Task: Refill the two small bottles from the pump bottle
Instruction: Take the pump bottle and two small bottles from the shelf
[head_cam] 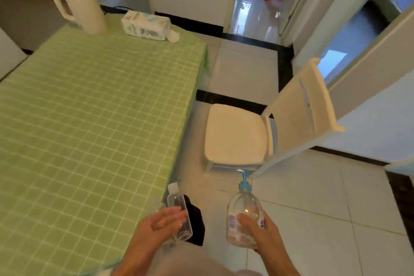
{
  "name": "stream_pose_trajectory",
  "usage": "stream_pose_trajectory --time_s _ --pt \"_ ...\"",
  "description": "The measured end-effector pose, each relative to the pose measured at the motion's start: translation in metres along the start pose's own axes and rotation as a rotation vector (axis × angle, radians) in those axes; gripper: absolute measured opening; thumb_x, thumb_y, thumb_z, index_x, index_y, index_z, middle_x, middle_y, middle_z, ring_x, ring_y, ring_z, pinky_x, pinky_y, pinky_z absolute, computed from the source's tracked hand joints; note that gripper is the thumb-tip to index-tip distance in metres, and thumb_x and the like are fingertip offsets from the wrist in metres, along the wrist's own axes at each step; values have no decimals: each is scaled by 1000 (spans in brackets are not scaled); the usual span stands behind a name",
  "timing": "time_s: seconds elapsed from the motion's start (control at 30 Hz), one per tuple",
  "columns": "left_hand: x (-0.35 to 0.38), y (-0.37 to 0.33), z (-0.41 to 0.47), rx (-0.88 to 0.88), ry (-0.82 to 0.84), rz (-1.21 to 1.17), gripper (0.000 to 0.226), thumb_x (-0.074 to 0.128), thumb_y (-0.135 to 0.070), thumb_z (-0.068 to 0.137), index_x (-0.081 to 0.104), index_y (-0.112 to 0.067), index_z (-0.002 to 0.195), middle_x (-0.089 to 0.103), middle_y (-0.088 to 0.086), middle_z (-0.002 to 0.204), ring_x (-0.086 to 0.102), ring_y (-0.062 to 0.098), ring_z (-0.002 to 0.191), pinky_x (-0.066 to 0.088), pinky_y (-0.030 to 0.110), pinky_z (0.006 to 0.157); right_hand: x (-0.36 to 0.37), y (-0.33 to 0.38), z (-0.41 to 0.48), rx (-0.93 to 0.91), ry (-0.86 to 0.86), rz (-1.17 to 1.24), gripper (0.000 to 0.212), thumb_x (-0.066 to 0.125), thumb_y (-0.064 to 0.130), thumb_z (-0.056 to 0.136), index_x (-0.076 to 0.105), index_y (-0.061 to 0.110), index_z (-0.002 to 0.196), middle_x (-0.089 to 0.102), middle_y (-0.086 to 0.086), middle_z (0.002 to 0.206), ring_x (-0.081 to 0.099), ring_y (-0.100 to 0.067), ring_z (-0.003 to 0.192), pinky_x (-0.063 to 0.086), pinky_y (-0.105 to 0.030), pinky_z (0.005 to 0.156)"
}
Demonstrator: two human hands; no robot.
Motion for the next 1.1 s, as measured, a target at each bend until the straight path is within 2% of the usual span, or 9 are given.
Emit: stream_pose_trajectory --time_s 0.13,0.23,0.37,0.47,0.73,0.83,0.9,1.03,1.1 --pt "-22 -42 53 2 -66 -87 27 75 10 87 76 0 113 84 16 102 82 26 97 62 20 68 33 63 49 6 21 -49 32 82 25 88 67 37 113 79 1 108 75 -26 105 61 -36 72" --pt "-39 -71 81 10 -118 -132 25 77 9 87 79 -5 108 85 14 99 84 22 85 60 17 62 56 109 83 -37 68 -124 37 83 31 86 69 34 120 83 8 97 77 -20 102 61 -42 87" --pt "-63 -98 101 68 -193 -192 30 84 -7 82 80 -13 110 86 4 106 82 16 96 60 15 73 94 166 109 -60 235 -183 51 85 46 77 68 41 125 83 6 107 81 -16 97 64 -36 80" --pt "-78 -107 108 95 -255 -275 50 86 -27 68 77 -15 116 84 0 113 80 13 106 57 19 84 122 204 131 -89 330 -260 61 92 54 64 68 44 119 83 5 107 80 -13 94 61 -43 86" --pt "-99 -105 127 118 -539 -551 49 89 -25 67 79 -16 114 84 1 114 79 12 110 52 31 97 212 276 202 -104 582 -524 58 93 49 69 73 34 121 83 -4 110 80 -23 101 59 -50 97" --pt "-93 -106 149 110 -660 -652 50 88 -18 69 75 -12 117 84 1 112 80 12 107 58 21 88 248 296 242 -111 677 -647 65 84 52 59 73 34 120 84 -2 105 81 -18 92 61 -40 78" --pt "-86 -111 173 101 -739 -710 42 86 -5 77 74 -8 117 85 5 110 80 13 105 59 13 78 272 310 276 -111 728 -754 73 85 54 57 71 28 124 84 -2 102 82 -19 87 60 -36 74" --pt "-73 -131 244 80 -846 -781 39 82 0 84 73 -9 121 84 2 112 79 11 108 58 10 80 317 341 355 -141 852 -896 84 97 57 57 69 21 128 82 -7 110 79 -31 104 59 -59 98" --pt "-70 -146 285 81 -877 -813 44 86 -8 79 72 -10 121 84 2 113 79 12 109 59 17 88 335 360 397 -164 905 -920 72 97 51 64 71 21 124 83 -8 107 79 -32 102 62 -58 94"
Point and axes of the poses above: each hand's wrist, its own z-axis towards the middle knuckle, its own x-axis out of the palm, y = z × x, the point moved 5 cm from there along z, towards the middle knuckle
